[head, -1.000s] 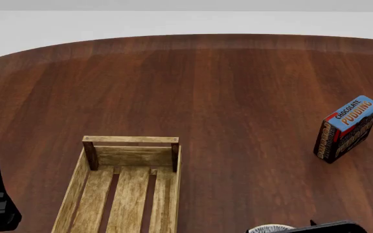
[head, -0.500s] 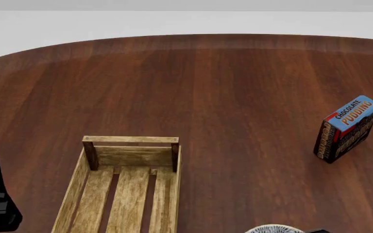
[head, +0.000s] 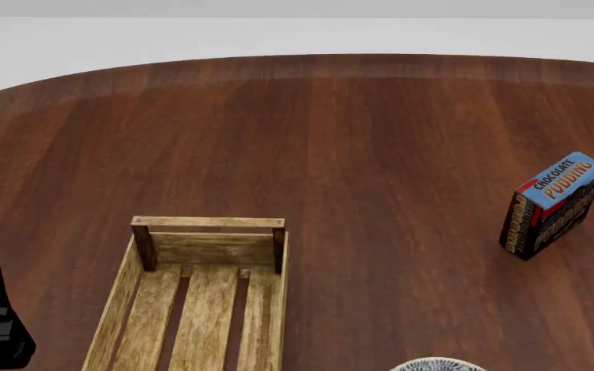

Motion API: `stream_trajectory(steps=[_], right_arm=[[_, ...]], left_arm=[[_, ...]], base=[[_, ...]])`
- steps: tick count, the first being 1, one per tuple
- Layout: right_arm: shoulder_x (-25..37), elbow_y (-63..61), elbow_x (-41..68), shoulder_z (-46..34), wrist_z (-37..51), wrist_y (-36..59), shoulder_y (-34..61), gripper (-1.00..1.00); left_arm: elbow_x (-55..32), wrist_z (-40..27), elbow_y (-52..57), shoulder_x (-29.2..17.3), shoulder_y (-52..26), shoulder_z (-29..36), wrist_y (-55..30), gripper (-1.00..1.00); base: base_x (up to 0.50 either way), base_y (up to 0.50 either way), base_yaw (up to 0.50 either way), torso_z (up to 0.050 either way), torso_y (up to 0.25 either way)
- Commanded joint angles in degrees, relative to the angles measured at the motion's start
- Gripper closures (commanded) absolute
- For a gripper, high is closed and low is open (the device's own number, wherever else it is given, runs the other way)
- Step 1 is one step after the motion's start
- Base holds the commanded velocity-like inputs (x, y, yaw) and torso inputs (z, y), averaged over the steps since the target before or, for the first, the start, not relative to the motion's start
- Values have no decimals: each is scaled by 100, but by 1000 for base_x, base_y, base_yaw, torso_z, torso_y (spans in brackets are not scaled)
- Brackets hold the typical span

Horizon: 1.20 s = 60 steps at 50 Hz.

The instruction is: Stack the left bowl on the right bowl and place them in the tray.

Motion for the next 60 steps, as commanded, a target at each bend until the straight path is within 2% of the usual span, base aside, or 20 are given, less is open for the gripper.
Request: stream_trajectory(steps=[1, 9, 22, 60], right_arm=[[4, 410, -14, -223, -40, -197, -24, -100], [37, 727, -69, -456, -65, -338, 16, -100], [18, 1132, -60, -392, -130, -633, -21, -100], [77, 1943, -58, -734, -283, -792, 141, -100]], left_arm=[[-24, -21, -20, -18, -33, 22, 5, -100], [-17, -30, -58, -28, -70, 91, 20, -100], [-21, -52, -66, -52, -80, 151, 42, -100], [-18, -126, -133, -106, -59, 296, 133, -100]], base=[[0, 0, 0, 0, 0], [0, 0, 0, 0, 0], [0, 0, 0, 0, 0], [0, 0, 0, 0, 0]])
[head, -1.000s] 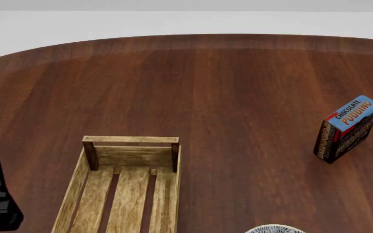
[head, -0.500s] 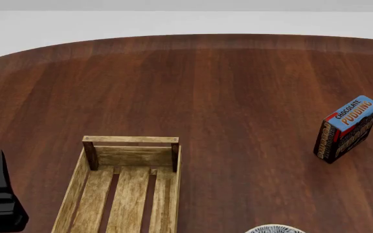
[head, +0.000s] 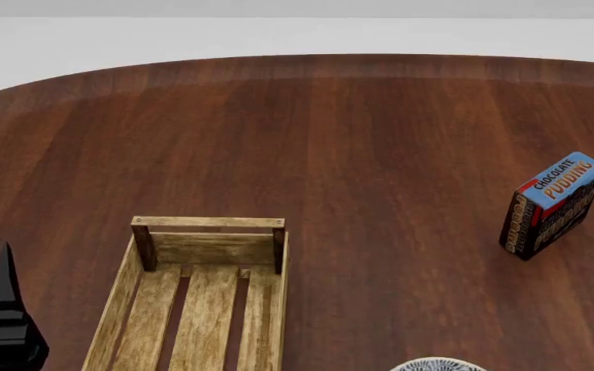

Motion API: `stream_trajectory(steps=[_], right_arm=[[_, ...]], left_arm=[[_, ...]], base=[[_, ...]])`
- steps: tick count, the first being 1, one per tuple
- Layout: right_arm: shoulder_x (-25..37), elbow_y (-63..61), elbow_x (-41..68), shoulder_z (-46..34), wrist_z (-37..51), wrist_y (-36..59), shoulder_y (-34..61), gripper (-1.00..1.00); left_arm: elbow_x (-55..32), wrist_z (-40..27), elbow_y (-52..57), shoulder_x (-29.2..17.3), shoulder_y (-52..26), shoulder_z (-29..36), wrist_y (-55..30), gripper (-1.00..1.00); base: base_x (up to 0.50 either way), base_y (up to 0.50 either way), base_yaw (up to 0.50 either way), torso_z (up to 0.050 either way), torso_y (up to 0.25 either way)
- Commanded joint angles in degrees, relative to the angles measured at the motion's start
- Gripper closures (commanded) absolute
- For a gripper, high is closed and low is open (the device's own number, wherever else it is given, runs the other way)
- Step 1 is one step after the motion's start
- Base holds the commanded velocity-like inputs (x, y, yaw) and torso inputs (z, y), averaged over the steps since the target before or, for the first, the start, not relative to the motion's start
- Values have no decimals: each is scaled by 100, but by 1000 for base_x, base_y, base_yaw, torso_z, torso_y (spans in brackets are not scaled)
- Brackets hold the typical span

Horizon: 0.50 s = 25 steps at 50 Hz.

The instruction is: Stack the left bowl on the right bowl and place them in the tray.

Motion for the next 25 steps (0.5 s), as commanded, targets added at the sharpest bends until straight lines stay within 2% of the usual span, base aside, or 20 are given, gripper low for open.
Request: stream_trajectory(steps=[1, 25], right_arm=[[-8, 288, 4, -85, -62, -138, 27, -100], [12, 907, -42, -237, -156, -377, 143, -100]], left_arm=[[-27, -29, 15, -16, -57, 31, -45, -100], [-37, -72, -34, -41, -39, 103, 22, -100]], base=[[0, 0, 0, 0, 0], [0, 0, 0, 0, 0]])
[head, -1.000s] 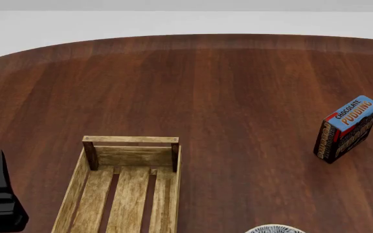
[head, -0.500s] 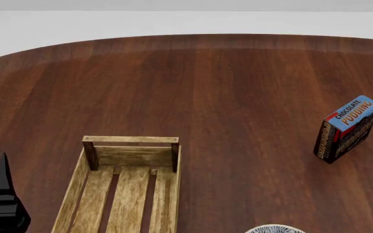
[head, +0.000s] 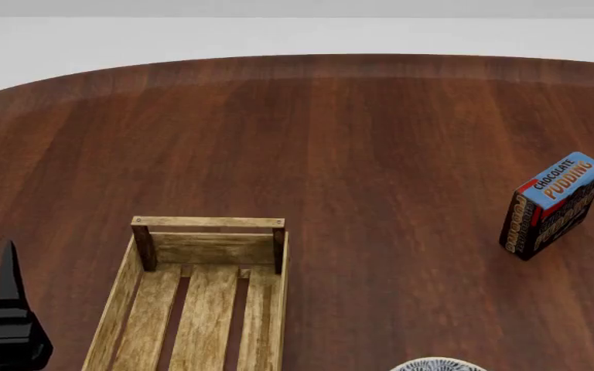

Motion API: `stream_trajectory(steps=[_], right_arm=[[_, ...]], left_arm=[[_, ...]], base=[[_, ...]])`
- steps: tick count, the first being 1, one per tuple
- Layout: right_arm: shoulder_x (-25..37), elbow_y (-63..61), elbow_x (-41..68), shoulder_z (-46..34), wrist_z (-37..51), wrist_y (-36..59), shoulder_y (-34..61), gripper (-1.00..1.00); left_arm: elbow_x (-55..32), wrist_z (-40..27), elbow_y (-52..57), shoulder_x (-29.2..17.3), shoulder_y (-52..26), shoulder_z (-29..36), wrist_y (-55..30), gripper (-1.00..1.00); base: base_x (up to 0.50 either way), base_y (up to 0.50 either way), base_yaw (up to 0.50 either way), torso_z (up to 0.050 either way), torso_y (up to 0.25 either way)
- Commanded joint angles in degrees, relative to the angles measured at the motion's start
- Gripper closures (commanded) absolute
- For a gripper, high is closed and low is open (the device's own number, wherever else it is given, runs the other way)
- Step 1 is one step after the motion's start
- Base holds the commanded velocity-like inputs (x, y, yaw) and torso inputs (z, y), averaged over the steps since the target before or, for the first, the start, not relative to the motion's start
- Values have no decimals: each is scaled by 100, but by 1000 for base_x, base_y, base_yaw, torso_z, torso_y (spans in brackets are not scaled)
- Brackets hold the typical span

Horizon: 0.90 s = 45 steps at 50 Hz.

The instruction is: Stack the left bowl on the right bowl and place them in the tray.

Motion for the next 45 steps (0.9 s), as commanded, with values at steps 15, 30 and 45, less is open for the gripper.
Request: stream_trajectory(steps=[15, 30, 45], right_arm=[[24, 638, -67, -241, -124, -135, 295, -100], [81, 727, -111, -394, -148, -225, 287, 100], [205, -102, -60, -514, 4, 452, 324, 100]], left_arm=[[-3, -40, -70, -35, 48, 57, 97, -100], [-27, -79, -49, -51, 9, 104, 57, -100], [-95, -130, 19, -56, -121, 132, -77, -100]], base=[[0, 0, 0, 0, 0], [0, 0, 0, 0, 0], [0, 0, 0, 0, 0]])
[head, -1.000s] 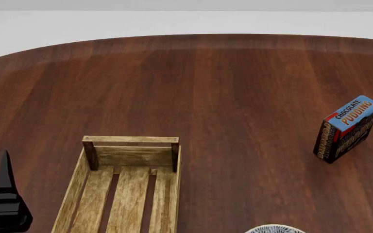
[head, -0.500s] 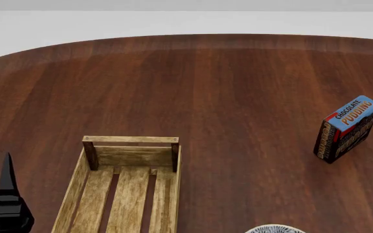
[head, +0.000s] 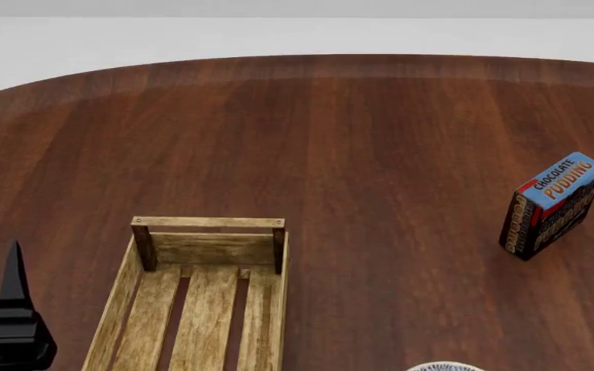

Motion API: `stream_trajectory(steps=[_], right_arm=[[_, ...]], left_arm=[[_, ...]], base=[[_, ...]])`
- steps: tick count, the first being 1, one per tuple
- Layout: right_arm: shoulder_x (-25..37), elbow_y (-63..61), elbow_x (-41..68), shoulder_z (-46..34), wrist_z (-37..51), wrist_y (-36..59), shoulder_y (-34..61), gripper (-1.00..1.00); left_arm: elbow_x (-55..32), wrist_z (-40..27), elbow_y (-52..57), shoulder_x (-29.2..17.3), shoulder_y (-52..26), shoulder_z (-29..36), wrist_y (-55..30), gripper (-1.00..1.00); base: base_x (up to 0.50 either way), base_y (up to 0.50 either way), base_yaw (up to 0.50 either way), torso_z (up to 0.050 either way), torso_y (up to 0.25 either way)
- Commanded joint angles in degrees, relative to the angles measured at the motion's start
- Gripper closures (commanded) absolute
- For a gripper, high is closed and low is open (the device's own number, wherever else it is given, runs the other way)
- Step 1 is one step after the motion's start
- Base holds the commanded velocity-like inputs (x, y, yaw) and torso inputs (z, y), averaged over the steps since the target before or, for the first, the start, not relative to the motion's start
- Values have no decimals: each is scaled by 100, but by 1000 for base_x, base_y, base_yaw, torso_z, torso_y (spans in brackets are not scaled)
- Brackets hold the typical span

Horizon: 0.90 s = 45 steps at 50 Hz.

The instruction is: Stack the left bowl on the right bowl and place them in the tray.

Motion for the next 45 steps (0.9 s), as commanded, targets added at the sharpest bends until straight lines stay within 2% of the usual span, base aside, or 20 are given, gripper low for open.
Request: stream_trajectory(steps=[1, 11, 25, 38, 45], right_arm=[[93, -639, 178, -96, 65, 519, -22, 100], [140, -1891, 339, 59, 286, 1421, 6, 100], [149, -2969, 804, 238, 666, 2474, 285, 100], [1063, -2814, 5290, 1016, 4112, 2462, 897, 100], [1379, -2644, 6555, 1005, 5125, 2373, 1213, 100]], left_arm=[[-53, -41, 63, -2, -91, 27, -103, -100], [-54, -43, 44, -19, -49, 38, -22, -100], [-66, -72, 38, -28, 19, 50, 43, -100], [-126, -106, 108, -52, -44, 33, -21, -100], [-137, -89, 53, -57, -51, 47, 43, -100]], base=[[0, 0, 0, 0, 0], [0, 0, 0, 0, 0], [0, 0, 0, 0, 0], [0, 0, 0, 0, 0], [0, 0, 0, 0, 0]])
